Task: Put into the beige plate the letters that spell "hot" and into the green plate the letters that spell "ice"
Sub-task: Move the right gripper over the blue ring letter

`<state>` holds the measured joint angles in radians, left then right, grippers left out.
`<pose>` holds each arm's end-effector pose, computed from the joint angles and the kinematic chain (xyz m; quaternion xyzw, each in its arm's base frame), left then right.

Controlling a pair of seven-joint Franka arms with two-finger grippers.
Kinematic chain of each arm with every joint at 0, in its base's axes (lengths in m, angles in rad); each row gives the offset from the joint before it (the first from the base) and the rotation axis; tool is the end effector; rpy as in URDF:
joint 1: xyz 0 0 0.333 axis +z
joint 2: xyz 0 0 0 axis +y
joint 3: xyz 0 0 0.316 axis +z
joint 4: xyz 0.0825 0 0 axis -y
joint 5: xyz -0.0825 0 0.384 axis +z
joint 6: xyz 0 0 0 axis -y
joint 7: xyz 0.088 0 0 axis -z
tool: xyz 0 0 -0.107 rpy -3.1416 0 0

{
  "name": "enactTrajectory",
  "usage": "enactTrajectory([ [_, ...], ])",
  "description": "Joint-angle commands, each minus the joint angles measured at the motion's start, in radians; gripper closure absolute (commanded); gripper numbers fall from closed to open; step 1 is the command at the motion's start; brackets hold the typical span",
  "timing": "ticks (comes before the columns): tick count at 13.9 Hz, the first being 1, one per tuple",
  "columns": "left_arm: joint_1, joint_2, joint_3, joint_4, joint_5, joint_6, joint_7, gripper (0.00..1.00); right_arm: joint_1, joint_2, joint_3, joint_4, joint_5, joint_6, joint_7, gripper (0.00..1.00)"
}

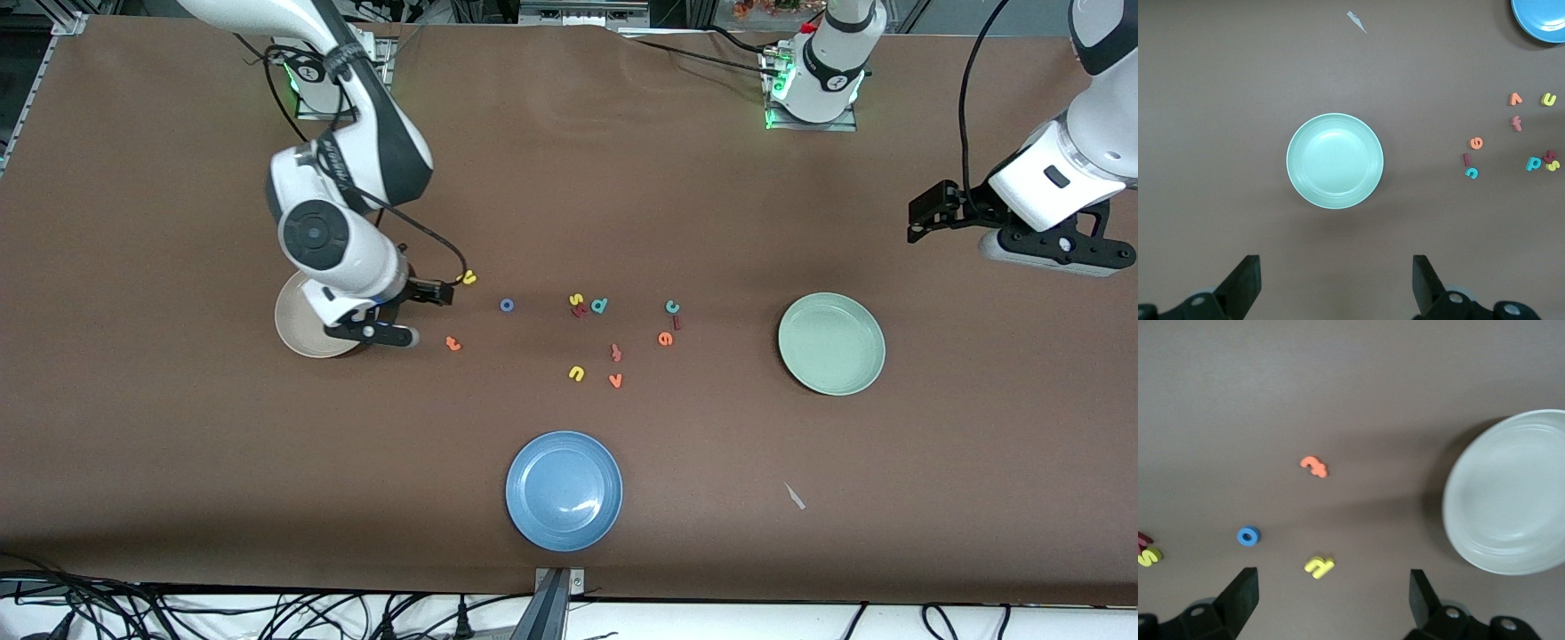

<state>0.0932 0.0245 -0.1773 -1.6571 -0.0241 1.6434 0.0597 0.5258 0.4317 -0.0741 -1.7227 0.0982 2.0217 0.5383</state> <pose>0.5626 -0.0488 0.5764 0.9972 -0.0707 -0.0191 0.0139 0.5771 0.2909 0.3258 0.9954 -0.0650 -0.0704 0.0073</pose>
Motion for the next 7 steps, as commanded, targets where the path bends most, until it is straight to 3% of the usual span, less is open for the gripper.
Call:
enactTrajectory([
  [1, -0.003, 0.015, -0.004, 0.033, 0.006, -0.025, -0.012, 0.0, 0.046, -0.002, -0.01, -0.076, 0.015, 0.127, 0.075, 0.0],
  [3, -0.003, 0.015, -0.004, 0.033, 0.006, -0.025, -0.012, 0.0, 0.066, 0.001, -0.001, -0.136, 0.015, 0.219, 0.1, 0.0],
  [7, -0.003, 0.015, -0.004, 0.033, 0.006, -0.025, -0.012, 0.0, 0.109, 0.1, 0.046, -0.146, 0.015, 0.382, 0.169, 0.0],
])
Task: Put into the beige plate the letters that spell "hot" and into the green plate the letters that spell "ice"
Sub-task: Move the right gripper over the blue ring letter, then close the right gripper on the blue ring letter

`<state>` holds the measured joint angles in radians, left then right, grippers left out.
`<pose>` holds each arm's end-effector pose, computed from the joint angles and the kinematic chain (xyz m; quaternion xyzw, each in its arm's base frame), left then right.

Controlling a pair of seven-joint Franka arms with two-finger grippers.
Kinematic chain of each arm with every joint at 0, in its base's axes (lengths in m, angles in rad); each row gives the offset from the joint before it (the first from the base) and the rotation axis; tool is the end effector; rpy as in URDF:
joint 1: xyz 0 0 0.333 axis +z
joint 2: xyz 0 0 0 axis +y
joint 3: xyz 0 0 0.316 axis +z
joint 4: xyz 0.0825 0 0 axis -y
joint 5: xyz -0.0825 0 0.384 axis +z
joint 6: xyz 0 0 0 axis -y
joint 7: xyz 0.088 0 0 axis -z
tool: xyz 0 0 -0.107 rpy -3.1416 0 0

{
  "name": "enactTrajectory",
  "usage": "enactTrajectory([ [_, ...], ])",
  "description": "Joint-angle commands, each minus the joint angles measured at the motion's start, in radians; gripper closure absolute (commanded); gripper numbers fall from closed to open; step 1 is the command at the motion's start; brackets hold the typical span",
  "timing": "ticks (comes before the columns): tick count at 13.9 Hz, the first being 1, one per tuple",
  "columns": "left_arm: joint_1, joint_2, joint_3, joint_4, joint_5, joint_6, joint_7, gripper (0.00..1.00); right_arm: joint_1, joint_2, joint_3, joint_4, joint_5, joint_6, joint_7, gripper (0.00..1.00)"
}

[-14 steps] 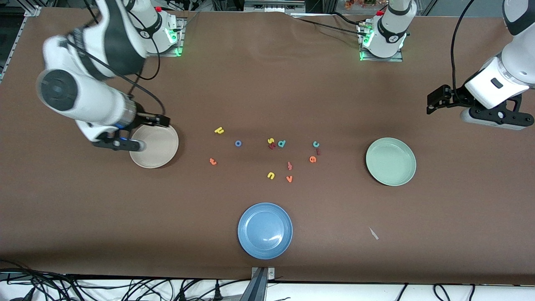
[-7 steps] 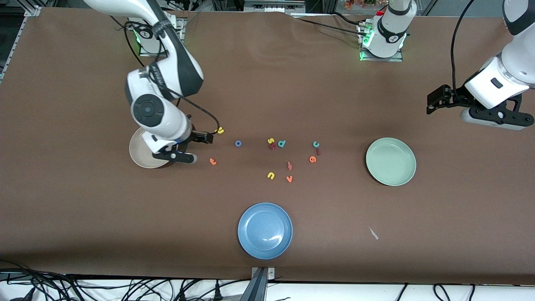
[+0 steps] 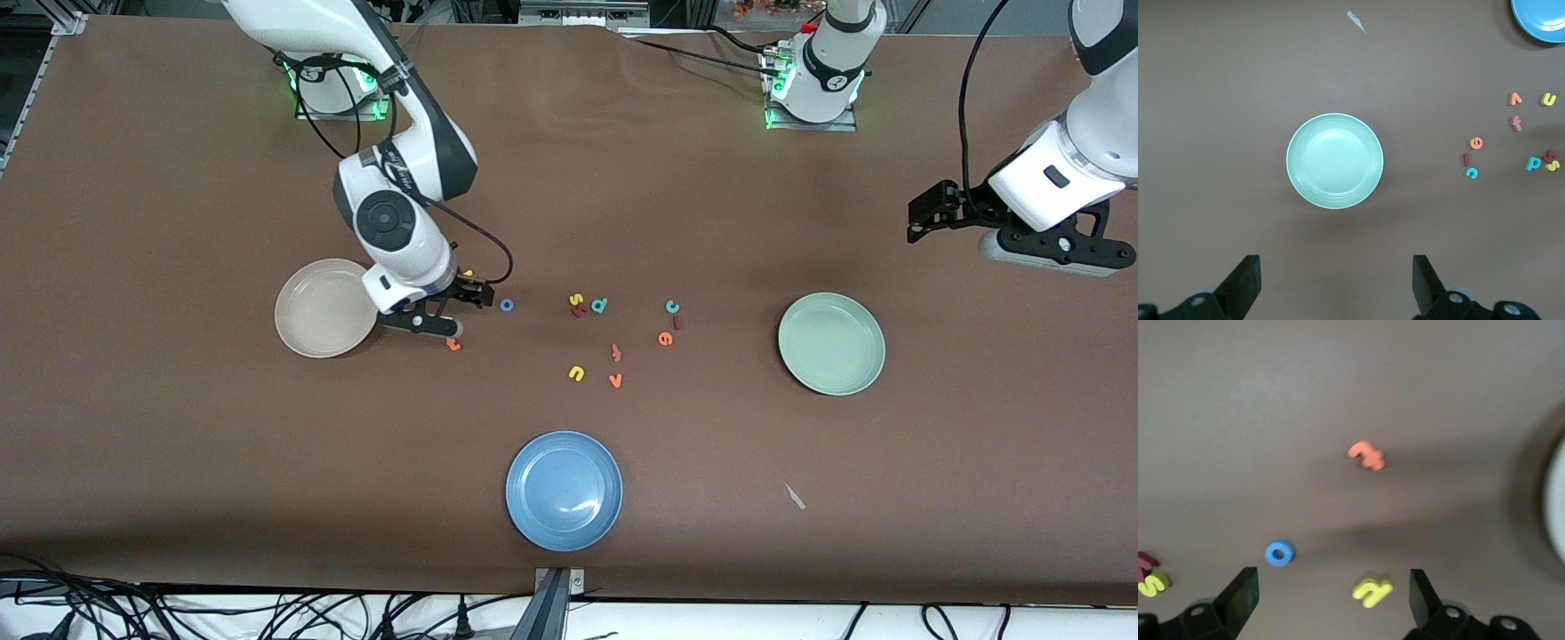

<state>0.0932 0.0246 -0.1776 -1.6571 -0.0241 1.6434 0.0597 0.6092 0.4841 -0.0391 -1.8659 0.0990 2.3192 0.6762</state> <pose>0.5626 -0.0489 0.5763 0.9972 -0.0709 -0.0191 0.0139 0.5337 0.3460 0.2537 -0.9959 0.0850 0.0277 0.0129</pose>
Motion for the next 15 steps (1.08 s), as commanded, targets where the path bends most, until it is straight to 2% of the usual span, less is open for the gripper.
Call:
enactTrajectory([
  [1, -0.003, 0.015, -0.003, 0.033, 0.006, -0.025, -0.012, 0.0, 0.043, 0.072, 0.012, -0.002, 0.015, 0.124, 0.034, 0.0],
  [7, -0.003, 0.015, -0.003, 0.033, 0.006, -0.025, -0.012, 0.0, 0.079, 0.134, 0.015, 0.01, 0.015, 0.186, 0.034, 0.01],
  [13, -0.003, 0.015, -0.003, 0.033, 0.006, -0.025, -0.012, 0.0, 0.083, 0.169, 0.021, 0.013, 0.016, 0.235, 0.029, 0.15],
  [15, -0.003, 0.015, -0.003, 0.033, 0.006, -0.025, -0.012, 0.0, 0.081, 0.168, 0.025, 0.014, 0.018, 0.232, 0.028, 0.24],
])
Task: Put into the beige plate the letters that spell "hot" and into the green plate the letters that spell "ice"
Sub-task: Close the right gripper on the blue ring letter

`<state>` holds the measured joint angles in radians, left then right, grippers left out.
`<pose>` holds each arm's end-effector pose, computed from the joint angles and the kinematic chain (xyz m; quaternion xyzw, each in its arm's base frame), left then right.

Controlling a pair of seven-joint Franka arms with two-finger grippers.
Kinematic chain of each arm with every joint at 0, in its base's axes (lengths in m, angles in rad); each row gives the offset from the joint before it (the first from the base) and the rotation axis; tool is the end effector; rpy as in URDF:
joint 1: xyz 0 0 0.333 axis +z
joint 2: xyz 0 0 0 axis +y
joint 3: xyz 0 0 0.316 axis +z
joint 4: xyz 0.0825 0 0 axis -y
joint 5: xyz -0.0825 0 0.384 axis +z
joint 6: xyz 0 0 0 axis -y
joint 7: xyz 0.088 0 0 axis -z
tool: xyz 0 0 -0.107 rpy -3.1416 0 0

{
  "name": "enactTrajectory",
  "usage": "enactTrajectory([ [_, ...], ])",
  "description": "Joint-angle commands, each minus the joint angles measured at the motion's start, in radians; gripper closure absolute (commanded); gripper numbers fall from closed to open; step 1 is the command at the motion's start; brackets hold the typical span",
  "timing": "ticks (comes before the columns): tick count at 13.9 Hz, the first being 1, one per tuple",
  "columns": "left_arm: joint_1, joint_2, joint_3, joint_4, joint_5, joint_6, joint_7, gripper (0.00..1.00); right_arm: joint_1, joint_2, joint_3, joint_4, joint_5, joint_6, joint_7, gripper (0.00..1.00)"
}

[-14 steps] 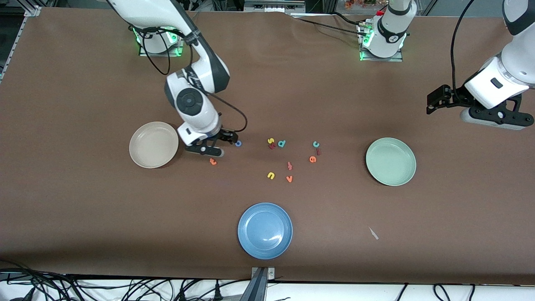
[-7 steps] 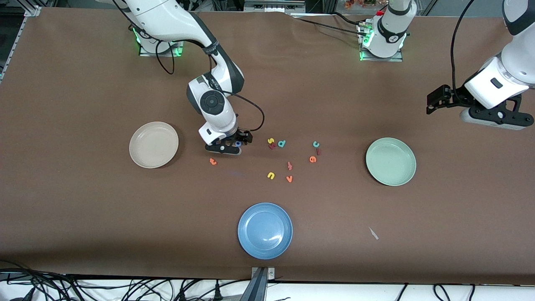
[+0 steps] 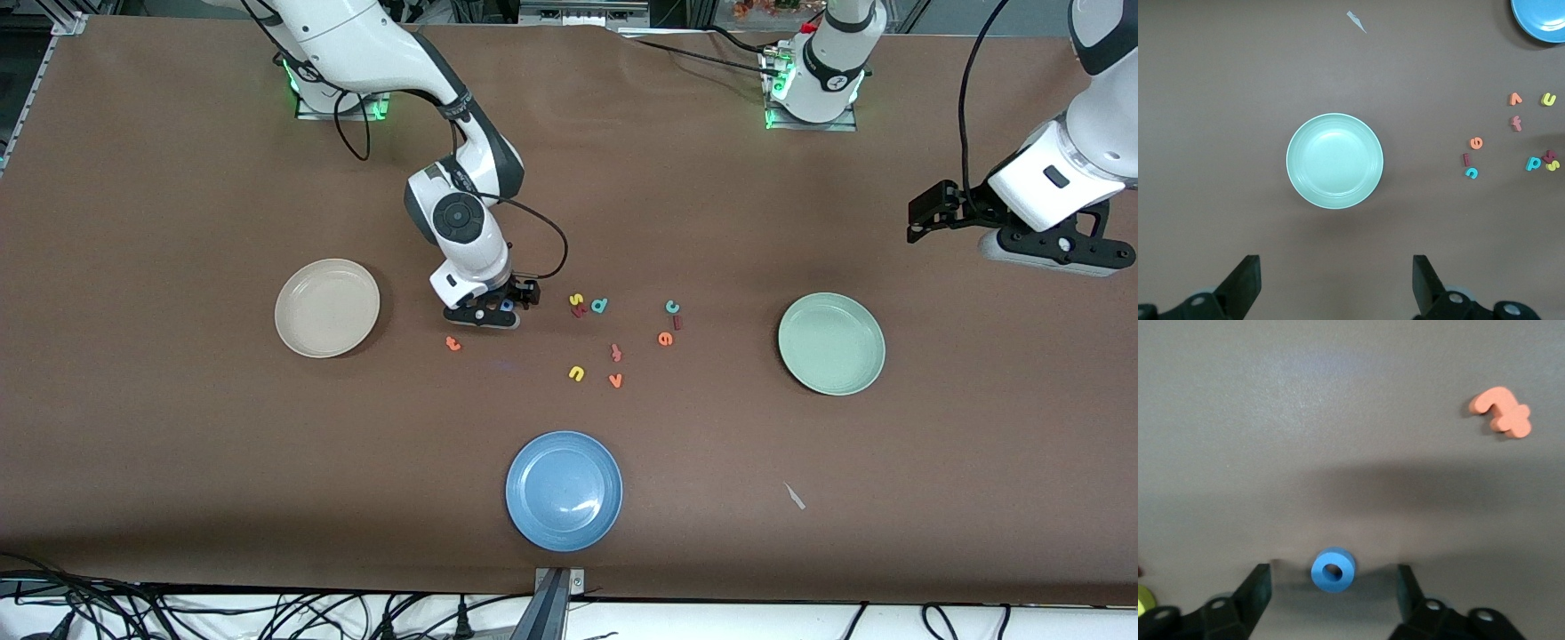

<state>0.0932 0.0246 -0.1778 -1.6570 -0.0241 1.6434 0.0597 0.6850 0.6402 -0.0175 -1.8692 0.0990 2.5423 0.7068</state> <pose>0.5626 -0.0490 0.5764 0.9972 -0.0710 -0.0191 0.0139 0.5029 0.3955 0.1721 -0.9979 0.0582 0.0020 0.0286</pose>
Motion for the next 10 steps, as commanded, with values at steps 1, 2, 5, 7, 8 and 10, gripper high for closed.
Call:
enactTrajectory([
  [1, -0.003, 0.015, -0.003, 0.033, 0.006, -0.025, -0.012, 0.0, 0.007, 0.012, 0.004, 0.018, 0.021, 0.009, -0.004, 0.25],
  [2, -0.003, 0.015, -0.003, 0.033, 0.006, -0.025, -0.012, 0.0, 0.005, 0.012, 0.004, 0.018, 0.021, 0.009, -0.006, 0.3],
  [5, -0.001, 0.015, -0.003, 0.033, 0.006, -0.025, -0.012, 0.0, 0.001, 0.012, 0.004, 0.018, 0.021, 0.006, -0.018, 0.47],
  [7, -0.003, 0.015, -0.003, 0.033, 0.006, -0.025, -0.012, 0.0, -0.002, 0.012, 0.004, 0.018, 0.019, 0.004, -0.021, 0.57],
  [8, -0.003, 0.015, -0.003, 0.033, 0.006, -0.025, -0.012, 0.0, -0.002, 0.012, 0.004, 0.018, 0.021, 0.004, -0.027, 0.59],
  [10, -0.003, 0.015, -0.003, 0.033, 0.006, -0.025, -0.012, 0.0, -0.005, 0.012, 0.004, 0.018, 0.019, 0.004, -0.03, 0.65],
])
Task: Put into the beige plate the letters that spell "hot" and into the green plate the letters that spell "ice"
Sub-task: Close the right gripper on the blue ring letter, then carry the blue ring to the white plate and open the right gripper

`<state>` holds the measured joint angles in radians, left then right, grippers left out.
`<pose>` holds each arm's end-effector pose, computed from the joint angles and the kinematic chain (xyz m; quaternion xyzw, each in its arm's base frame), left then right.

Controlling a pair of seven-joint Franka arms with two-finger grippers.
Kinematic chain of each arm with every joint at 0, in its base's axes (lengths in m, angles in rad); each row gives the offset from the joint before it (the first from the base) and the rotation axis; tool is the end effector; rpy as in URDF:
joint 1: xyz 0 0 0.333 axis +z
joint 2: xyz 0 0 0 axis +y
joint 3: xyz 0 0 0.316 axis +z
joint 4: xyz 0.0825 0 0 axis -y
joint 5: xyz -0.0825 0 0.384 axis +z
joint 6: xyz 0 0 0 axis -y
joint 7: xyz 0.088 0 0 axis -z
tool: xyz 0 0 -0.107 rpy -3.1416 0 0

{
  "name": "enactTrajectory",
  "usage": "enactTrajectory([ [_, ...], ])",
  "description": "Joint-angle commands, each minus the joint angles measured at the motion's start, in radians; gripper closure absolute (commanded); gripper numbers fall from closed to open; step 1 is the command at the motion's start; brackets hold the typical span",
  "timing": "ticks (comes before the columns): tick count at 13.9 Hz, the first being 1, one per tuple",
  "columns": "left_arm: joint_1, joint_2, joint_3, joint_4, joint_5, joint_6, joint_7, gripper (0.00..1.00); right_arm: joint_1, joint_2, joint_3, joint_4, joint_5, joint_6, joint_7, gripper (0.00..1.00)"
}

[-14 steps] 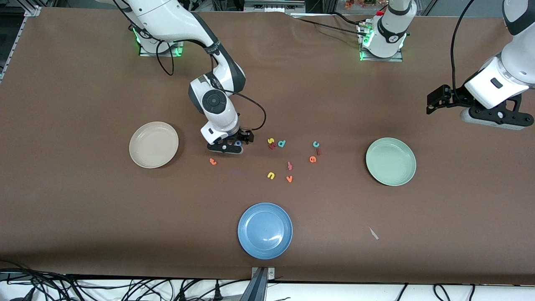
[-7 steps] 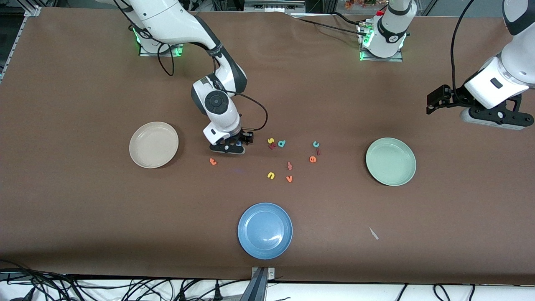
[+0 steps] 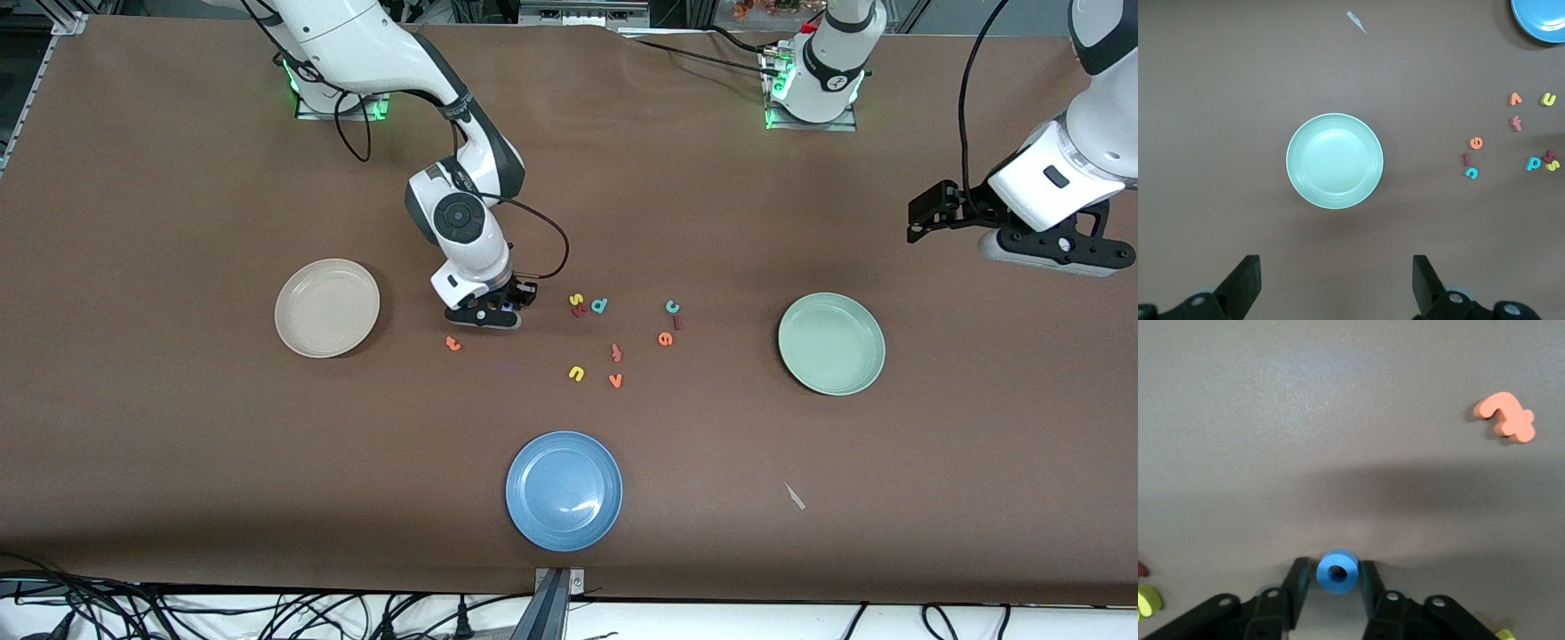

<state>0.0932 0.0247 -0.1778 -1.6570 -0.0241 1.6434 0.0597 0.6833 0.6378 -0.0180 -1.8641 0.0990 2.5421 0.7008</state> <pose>0.5627 -0.0490 0.5763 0.9972 -0.0710 -0.0191 0.0139 0.5055 0.3958 0.1756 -0.9979 0.0561 -0.0010 0.0310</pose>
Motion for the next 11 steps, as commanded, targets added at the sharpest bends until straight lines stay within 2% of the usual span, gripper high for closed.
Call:
enactTrajectory([
  [1, -0.003, 0.015, -0.003, 0.033, 0.006, -0.025, -0.012, 0.0, -0.004, 0.014, 0.004, 0.013, 0.019, 0.006, -0.027, 0.69],
  [2, -0.003, 0.015, -0.003, 0.033, 0.006, -0.025, -0.012, 0.0, -0.004, 0.014, 0.004, 0.013, 0.019, 0.006, -0.027, 0.75],
  [7, -0.003, 0.015, -0.003, 0.033, 0.006, -0.025, -0.012, 0.0, -0.004, 0.01, 0.004, 0.019, 0.021, -0.003, -0.032, 0.85],
  [8, -0.003, 0.015, -0.003, 0.033, 0.006, -0.025, -0.012, 0.0, -0.007, 0.003, 0.003, 0.029, 0.021, -0.028, -0.034, 0.87],
  [11, -0.003, 0.015, -0.003, 0.033, 0.006, -0.025, -0.012, 0.0, -0.047, -0.047, -0.019, 0.082, 0.022, -0.218, -0.125, 0.92],
])
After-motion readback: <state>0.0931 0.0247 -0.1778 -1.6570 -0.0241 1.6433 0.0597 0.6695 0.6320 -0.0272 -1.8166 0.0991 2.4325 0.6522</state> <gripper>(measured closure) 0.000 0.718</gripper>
